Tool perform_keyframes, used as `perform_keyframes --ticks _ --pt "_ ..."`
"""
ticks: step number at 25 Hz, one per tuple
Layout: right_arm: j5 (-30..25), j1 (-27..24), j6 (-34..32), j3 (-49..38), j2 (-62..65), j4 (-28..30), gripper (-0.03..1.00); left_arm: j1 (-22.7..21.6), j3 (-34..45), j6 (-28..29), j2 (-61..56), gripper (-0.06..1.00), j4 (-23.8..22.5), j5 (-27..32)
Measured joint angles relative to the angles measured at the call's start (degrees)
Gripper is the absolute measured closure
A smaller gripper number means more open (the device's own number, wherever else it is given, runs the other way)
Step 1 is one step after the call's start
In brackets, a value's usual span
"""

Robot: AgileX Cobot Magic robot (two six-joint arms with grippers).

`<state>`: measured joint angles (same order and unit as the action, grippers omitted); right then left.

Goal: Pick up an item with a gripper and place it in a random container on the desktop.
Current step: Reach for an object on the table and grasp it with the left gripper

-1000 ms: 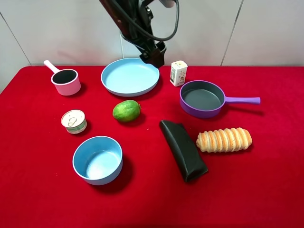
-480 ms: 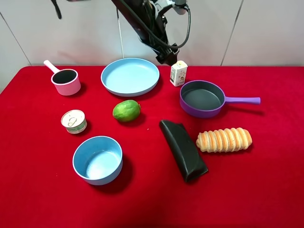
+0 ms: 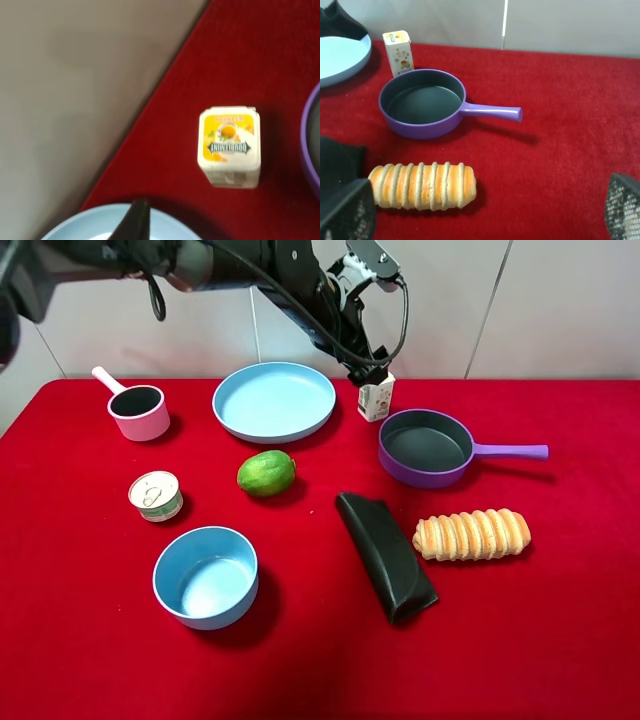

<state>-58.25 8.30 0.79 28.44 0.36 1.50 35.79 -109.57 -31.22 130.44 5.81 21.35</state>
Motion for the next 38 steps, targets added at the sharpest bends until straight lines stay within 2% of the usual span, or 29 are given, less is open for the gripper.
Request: perform_keyframes --ticks 13,20,38 --pt "0.0 0.0 0.0 0.0 0.0 0.0 0.27 0.28 -1.59 0.0 5.82 -0.04 0.17 -8.96" --pt "0.0 0.0 0.0 0.0 0.0 -0.02 0.27 0.98 -5.63 0.0 10.02 -0.04 0.17 -9.73" --pt "0.0 0.0 0.0 0.0 0.0 -0.18 0.27 1.11 -5.86 0.0 13.42 -0.04 0.17 -13.27"
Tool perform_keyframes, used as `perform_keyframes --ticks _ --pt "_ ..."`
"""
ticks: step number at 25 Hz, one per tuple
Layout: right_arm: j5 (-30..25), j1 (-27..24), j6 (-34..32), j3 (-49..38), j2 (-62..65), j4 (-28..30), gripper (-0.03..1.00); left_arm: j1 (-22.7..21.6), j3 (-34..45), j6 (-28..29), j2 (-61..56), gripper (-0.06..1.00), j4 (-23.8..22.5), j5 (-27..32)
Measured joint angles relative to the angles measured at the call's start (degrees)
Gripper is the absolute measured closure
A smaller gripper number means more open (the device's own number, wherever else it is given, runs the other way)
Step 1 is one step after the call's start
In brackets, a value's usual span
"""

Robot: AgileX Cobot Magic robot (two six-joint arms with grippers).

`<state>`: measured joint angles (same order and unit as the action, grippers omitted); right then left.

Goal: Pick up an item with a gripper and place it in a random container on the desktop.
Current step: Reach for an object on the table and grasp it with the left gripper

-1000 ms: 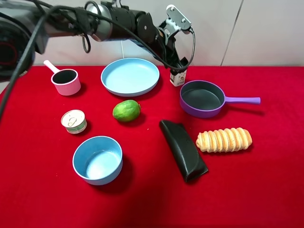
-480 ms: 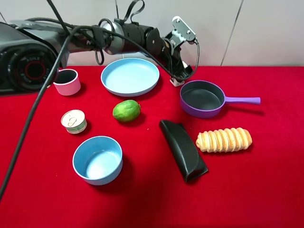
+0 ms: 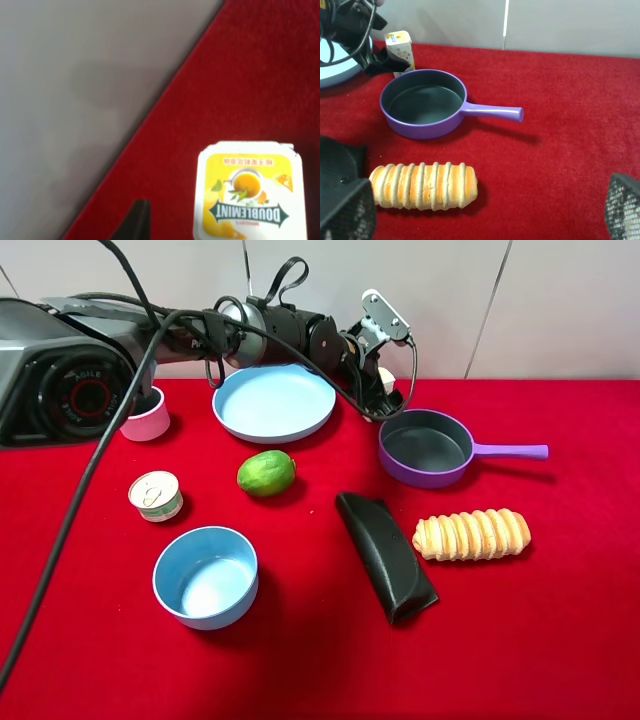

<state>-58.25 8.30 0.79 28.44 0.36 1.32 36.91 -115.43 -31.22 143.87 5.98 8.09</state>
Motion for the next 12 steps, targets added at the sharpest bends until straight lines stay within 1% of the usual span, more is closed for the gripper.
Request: perform_keyframes --ticks 12 --pt "0.0 0.0 0.0 0.0 0.0 0.0 0.27 0.0 0.0 0.0 0.92 -0.02 0.0 -1.98"
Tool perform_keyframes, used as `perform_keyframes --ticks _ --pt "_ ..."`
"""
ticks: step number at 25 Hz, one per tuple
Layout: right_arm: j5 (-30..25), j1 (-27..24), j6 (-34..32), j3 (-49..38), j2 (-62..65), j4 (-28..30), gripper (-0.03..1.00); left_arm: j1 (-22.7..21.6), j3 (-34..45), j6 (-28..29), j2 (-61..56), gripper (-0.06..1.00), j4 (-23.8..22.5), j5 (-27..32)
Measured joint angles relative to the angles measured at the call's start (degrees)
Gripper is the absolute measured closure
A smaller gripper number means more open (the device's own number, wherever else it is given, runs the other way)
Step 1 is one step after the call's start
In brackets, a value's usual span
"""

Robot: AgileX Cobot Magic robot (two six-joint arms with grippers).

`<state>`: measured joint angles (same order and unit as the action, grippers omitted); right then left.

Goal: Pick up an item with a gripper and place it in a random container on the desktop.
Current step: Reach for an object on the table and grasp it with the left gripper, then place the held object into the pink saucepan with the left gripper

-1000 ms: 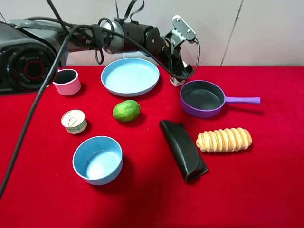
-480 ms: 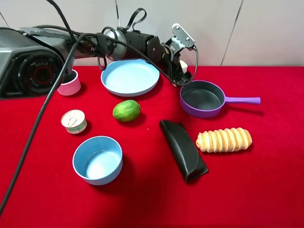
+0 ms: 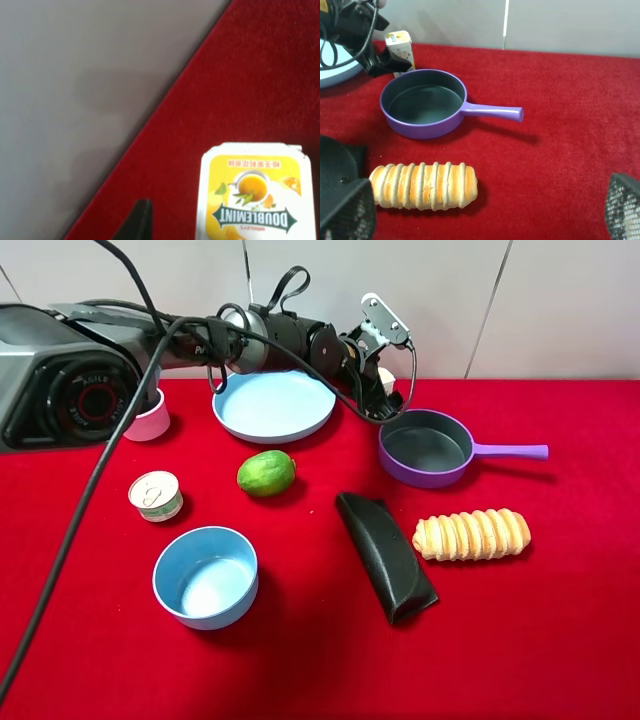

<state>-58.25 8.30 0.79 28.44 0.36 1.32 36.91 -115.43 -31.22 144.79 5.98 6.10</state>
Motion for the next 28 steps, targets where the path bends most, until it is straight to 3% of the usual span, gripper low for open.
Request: perform_keyframes --ticks 10,23,28 --pt "0.0 0.0 0.0 0.0 0.0 0.0 0.27 -0.25 0.0 0.0 0.0 0.04 0.0 -1.16" --pt "0.0 0.0 0.0 0.0 0.0 0.0 0.27 -0.43 0.0 0.0 0.0 0.46 0.0 -1.16" --pt "0.0 0.0 0.0 0.0 0.0 0.0 0.27 -0.43 0.0 0.0 0.0 0.46 0.0 -1.16"
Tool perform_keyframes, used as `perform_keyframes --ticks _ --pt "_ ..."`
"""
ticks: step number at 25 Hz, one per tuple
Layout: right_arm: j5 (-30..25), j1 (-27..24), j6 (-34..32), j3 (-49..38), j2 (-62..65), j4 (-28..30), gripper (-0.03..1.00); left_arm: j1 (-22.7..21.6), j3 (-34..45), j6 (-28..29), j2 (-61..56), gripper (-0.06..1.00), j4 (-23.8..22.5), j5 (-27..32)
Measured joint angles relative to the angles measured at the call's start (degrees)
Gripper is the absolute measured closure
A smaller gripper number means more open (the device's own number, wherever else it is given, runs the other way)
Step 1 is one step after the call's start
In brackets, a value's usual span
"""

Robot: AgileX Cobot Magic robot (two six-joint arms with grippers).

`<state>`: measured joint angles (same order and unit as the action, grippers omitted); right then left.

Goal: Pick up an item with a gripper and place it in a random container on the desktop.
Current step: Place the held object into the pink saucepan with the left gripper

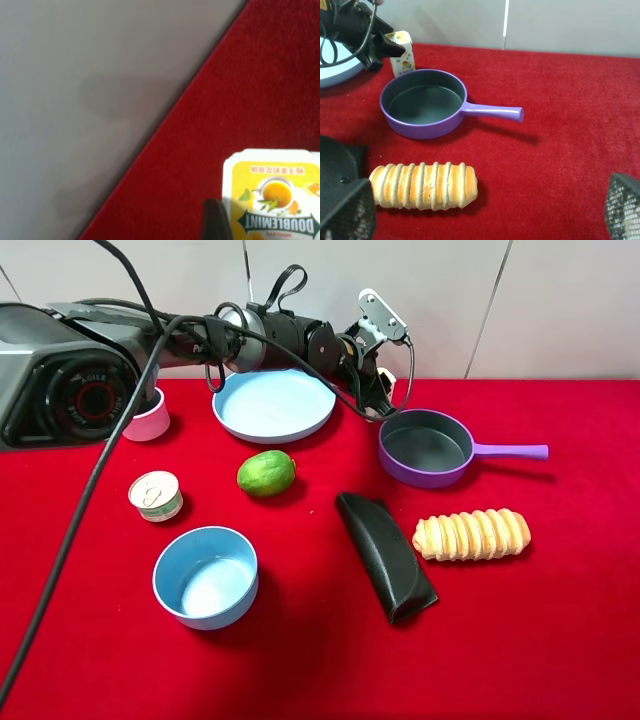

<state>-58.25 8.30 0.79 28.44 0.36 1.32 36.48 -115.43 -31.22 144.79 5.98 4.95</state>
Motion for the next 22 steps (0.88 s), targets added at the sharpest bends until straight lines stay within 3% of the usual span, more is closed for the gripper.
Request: perform_keyframes --ticks 18,22 --pt "0.0 0.0 0.0 0.0 0.0 0.0 0.27 0.0 -0.19 0.0 0.3 0.46 1.38 -0.34" --pt "0.0 0.0 0.0 0.0 0.0 0.0 0.27 0.0 -0.19 0.0 -0.49 0.46 1.38 1.8"
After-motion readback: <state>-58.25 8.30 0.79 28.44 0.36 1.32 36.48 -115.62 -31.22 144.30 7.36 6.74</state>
